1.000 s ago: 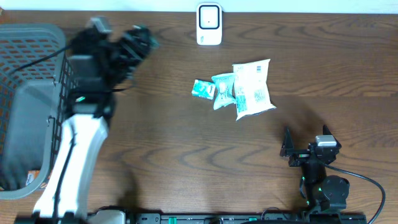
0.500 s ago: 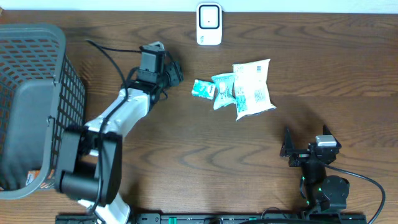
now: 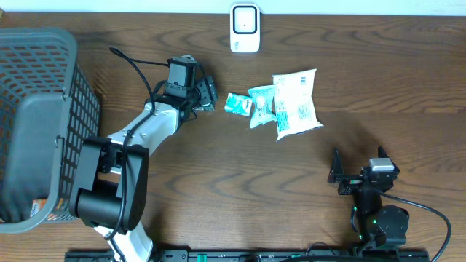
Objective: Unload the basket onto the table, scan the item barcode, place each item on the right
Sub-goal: 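Release the Zam-Buk box left of the green packets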
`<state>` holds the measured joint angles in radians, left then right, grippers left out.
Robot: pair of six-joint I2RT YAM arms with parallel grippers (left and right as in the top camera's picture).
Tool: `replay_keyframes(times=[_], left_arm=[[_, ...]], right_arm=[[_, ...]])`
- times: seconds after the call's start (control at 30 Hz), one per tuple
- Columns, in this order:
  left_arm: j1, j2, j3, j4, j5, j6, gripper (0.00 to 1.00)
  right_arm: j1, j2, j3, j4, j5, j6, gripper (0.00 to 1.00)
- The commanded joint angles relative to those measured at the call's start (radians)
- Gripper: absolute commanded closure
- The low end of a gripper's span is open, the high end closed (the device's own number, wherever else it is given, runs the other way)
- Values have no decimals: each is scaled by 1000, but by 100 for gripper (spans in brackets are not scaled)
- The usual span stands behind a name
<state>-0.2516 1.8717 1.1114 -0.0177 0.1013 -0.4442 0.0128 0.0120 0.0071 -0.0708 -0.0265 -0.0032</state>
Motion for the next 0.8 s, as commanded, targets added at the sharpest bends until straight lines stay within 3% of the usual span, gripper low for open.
replay_keyframes(times=[0.0,0.2,0.63,0.77], left_arm=[[5,-29,29,5,-13,9,18],[71,-271,38,4,-13,85,18],[342,-852,38,-124,-18,103,18],[457,-972,38,-202,-196,114,17]], right_arm=[[8,-5,-2,-4,-2,17,1],[8,-5,-2,-4,-2,17,1],[8,-5,-2,-4,-2,17,1],[8,-5,-2,-4,-2,17,1]])
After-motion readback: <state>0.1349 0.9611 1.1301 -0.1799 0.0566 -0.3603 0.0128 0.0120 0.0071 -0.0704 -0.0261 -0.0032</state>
